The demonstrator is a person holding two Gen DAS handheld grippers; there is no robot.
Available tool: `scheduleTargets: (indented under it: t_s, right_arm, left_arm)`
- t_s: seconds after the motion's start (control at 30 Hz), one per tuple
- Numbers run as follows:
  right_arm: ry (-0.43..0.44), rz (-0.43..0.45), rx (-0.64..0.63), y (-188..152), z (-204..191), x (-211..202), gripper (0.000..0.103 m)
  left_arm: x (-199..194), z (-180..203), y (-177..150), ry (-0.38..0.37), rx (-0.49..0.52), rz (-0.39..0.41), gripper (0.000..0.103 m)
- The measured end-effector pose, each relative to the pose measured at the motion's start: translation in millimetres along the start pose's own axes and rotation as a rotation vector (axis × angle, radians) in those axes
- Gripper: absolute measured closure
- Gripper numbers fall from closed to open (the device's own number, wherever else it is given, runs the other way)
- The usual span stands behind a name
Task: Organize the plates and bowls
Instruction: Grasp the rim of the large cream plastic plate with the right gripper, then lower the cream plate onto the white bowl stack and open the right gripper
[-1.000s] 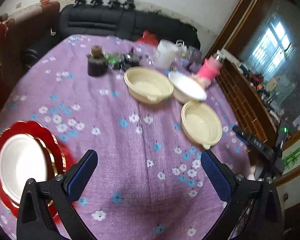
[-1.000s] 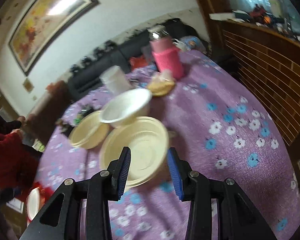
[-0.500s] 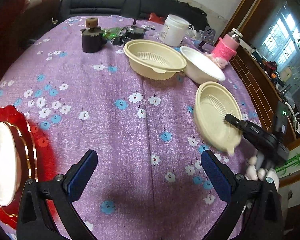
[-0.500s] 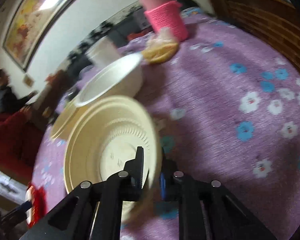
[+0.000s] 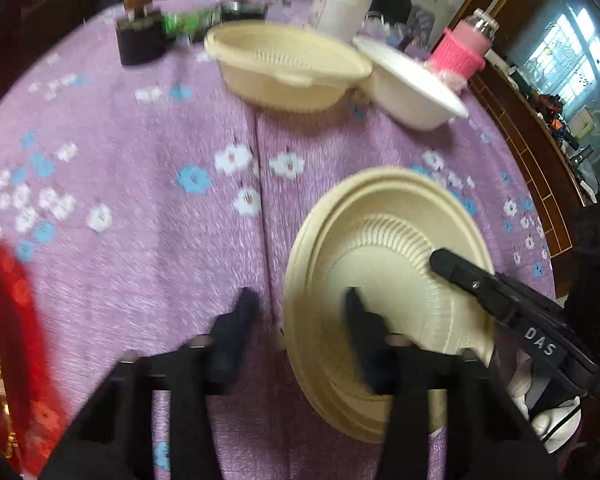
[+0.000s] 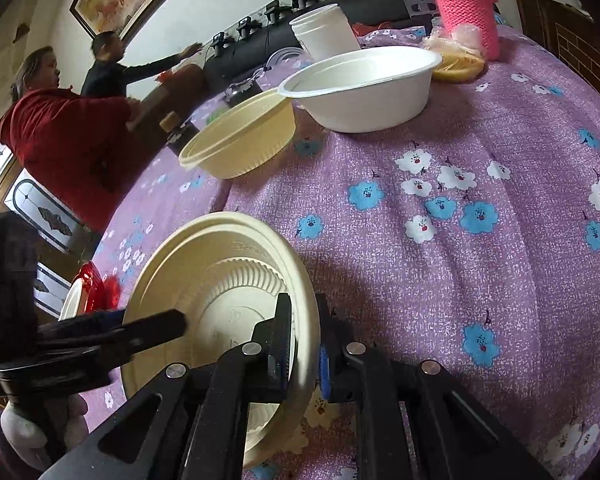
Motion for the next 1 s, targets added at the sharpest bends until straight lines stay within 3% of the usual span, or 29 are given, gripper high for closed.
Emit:
scheduleTargets:
  t_s: [0.13, 0.27, 0.53, 0.7, 1.0]
  right_arm:
    - [-0.033, 0.013, -0.025, -1.5, -2.5, 0.6, 0.09]
    - [-0.03, 0.051, -0.029, -1.8, -7.3, -1.7, 0.09]
    - [0.043, 0.084, -0.05, -14.7, -38.2, -12.8, 0.089]
    - [0.074, 0.086, -0.063, -32.9, -81.4, -17.3, 0.089]
    - [0.117, 0.104, -0.225, -31.4, -201.0, -21.3, 0.088]
  left_arm:
    - [-5.1, 11.0, -4.7, 0.018, 0.057, 0.036, 0.088]
    - [-16.5, 12.4, -10.4, 0.051, 0.06, 0.071, 0.088]
    - [-59.5, -8.7, -35.1, 0.006, -0.006, 0.128, 0.085]
    - [-100.1, -42.7, -56.8, -0.036, -0.068, 0.198, 0.085]
    - [-185.0, -113.5, -81.9, 0.022, -0.145, 0.368, 0.083]
Point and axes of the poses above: each gripper's, at about its wrist camera, not at the fingertips, and x roughly the way its jaws point, z to its right, y to its top, the point moved 3 cm from there along x, roughly the way its jaws point
